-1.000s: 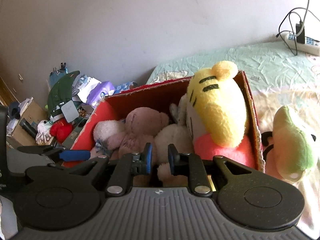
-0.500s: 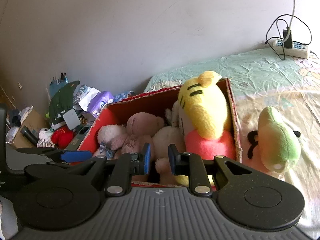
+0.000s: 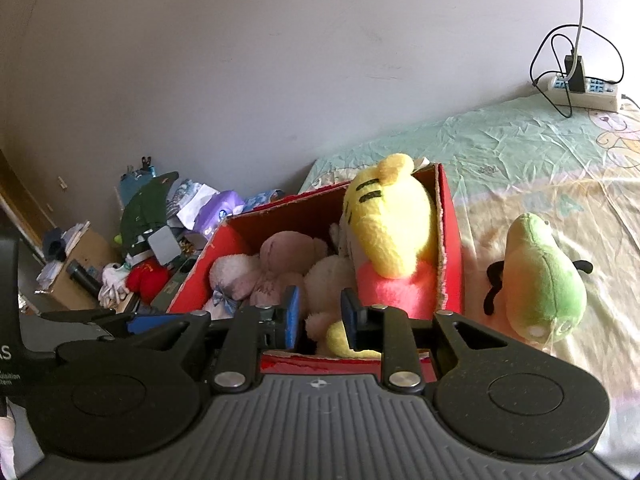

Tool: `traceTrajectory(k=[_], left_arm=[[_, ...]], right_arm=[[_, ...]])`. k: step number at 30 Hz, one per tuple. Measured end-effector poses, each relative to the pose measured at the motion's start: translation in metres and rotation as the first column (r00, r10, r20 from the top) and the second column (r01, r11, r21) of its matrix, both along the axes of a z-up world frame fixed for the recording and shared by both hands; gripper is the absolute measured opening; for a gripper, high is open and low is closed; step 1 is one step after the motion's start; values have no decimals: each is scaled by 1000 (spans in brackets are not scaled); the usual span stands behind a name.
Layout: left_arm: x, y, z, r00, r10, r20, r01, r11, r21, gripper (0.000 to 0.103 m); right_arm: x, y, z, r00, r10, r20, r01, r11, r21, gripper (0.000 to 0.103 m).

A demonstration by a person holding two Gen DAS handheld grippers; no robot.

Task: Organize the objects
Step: 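Withdraw the right gripper from the box and move toward the green pear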

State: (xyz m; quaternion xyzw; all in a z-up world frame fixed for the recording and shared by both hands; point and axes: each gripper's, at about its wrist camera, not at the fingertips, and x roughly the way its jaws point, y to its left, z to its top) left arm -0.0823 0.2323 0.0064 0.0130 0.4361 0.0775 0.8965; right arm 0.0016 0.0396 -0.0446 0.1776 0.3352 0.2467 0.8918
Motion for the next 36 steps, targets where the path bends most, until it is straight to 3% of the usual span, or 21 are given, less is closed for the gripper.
traceTrajectory(k=[21, 36], left_arm=[[-11, -89, -2, 993, 114, -35, -114, 993, -2, 87], [-7, -137, -26, 994, 57, -94, -59, 998, -19, 87]], right_arm=[[0, -79, -10, 987, 154, -36, -155, 988, -5, 26], [1, -125, -31, 987, 124, -104, -126, 992, -12, 26]])
